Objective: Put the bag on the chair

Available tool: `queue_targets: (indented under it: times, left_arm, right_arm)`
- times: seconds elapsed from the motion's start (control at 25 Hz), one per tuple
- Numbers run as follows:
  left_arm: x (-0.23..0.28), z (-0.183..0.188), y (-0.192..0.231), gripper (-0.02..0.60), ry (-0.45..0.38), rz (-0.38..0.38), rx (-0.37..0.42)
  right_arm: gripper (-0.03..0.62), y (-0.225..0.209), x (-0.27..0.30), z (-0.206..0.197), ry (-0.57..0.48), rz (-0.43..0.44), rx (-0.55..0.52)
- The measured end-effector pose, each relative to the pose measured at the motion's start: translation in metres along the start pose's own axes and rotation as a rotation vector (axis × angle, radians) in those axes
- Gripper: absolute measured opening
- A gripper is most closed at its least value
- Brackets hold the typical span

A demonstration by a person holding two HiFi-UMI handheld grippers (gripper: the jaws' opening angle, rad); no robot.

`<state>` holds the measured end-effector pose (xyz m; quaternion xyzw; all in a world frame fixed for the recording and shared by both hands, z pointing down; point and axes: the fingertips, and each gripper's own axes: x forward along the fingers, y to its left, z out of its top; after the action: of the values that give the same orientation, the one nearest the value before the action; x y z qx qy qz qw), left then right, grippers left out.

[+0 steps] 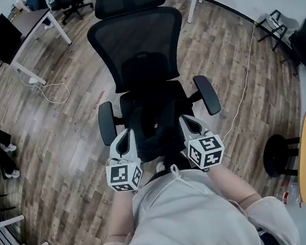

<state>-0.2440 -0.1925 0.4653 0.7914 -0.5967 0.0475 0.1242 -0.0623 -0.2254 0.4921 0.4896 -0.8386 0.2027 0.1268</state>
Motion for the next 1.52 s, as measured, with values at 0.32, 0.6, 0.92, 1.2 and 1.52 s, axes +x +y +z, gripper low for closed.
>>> queue_targets:
  times: [0.32,0.6,0.92,1.2,1.52]
  left_arm:
    - [-0.001,0.016,-0.004,0.006,-0.022,-0.027,0.02]
    - [0.001,0.023,0.006,0.006,-0.03,-0.037,0.016]
    - [-0.002,0.02,0.007,0.006,-0.026,-0.046,0.015]
    - [-0.006,0.018,0.01,0.006,-0.018,-0.053,0.015]
    - [-0.01,0.019,0.008,0.006,-0.024,-0.053,0.013]
  right_arm:
    - [-0.002,0.018,-0.004,0.018,-0.057,0.036,-0.048]
    - [-0.002,0.024,0.004,0.019,-0.048,0.03,-0.039]
    - [-0.002,0.027,0.002,0.015,-0.038,0.016,-0.056]
    - [-0.002,0.036,0.002,0.011,-0.028,0.028,-0.064]
    - [-0.002,0.042,-0.001,0.008,-0.024,0.026,-0.077]
